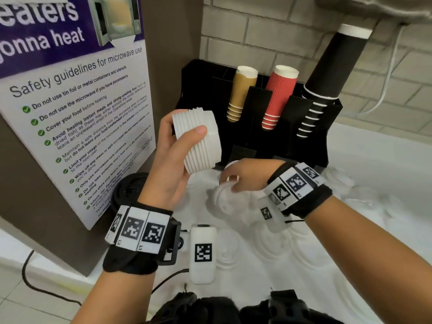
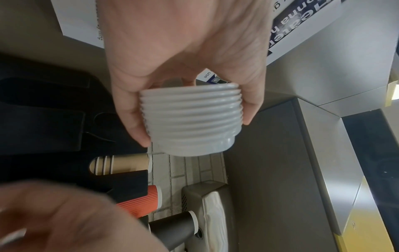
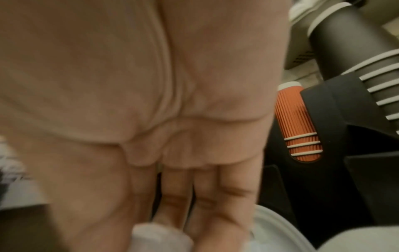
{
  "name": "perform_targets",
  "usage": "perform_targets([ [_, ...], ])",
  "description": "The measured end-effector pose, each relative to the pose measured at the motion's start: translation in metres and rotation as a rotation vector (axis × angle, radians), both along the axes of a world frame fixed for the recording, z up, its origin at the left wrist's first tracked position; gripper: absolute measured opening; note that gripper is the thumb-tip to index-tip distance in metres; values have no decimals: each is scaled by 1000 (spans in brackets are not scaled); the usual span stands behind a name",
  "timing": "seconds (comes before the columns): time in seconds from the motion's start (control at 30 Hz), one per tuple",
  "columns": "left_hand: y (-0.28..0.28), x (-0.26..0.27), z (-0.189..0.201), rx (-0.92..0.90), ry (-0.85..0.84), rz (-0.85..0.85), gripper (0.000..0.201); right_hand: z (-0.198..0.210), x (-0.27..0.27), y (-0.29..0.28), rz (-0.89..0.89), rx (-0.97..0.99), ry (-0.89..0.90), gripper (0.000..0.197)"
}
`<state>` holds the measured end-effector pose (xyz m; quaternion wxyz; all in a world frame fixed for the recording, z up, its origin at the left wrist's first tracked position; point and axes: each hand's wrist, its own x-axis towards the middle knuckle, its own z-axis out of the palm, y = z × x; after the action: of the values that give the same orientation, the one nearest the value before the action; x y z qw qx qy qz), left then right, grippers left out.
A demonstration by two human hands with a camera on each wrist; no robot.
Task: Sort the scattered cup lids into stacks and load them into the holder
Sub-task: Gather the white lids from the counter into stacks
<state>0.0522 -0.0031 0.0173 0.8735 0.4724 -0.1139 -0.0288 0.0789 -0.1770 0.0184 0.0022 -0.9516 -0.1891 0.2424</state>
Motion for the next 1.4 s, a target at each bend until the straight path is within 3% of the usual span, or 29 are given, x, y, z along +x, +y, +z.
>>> perform_targets([
  [0.1,2,1,1,3,-8,-10,39,4,4,4,-95,170,-98,42],
  [0.3,9,2,2,-4,-29,-11,39,2,10,-8,-165,110,-245,49],
  [0.53,12,3,3,-11,-43,-40,53,-33,8,4,-103,-247,30,89],
  [0.67,16,4,4,-9,-42,-53,63,-37,11,13,-85,-338,30,87],
  [0.77,20,6,5,-12,-40,-48,67,-23,10,11,-94,-266,8,82],
  [0.87,21,6,6,-8,-39,-52,72,-3,7,13,-146,-8,61,89],
  [0.93,20,4,5,-7,-41,-64,68,5,8,15,-154,55,33,94],
  [1.0,20,3,4,2,-46,-73,62,4,11,17,-126,-38,-21,89],
  [1.07,20,3,2,4,-45,-79,57,-5,14,18,-76,-216,36,84],
  [1.17,19,3,2,6,-46,-93,53,-25,16,16,-41,-408,145,94],
  [1.4,19,4,0,22,-41,-98,59,-44,18,5,-47,-381,23,95],
])
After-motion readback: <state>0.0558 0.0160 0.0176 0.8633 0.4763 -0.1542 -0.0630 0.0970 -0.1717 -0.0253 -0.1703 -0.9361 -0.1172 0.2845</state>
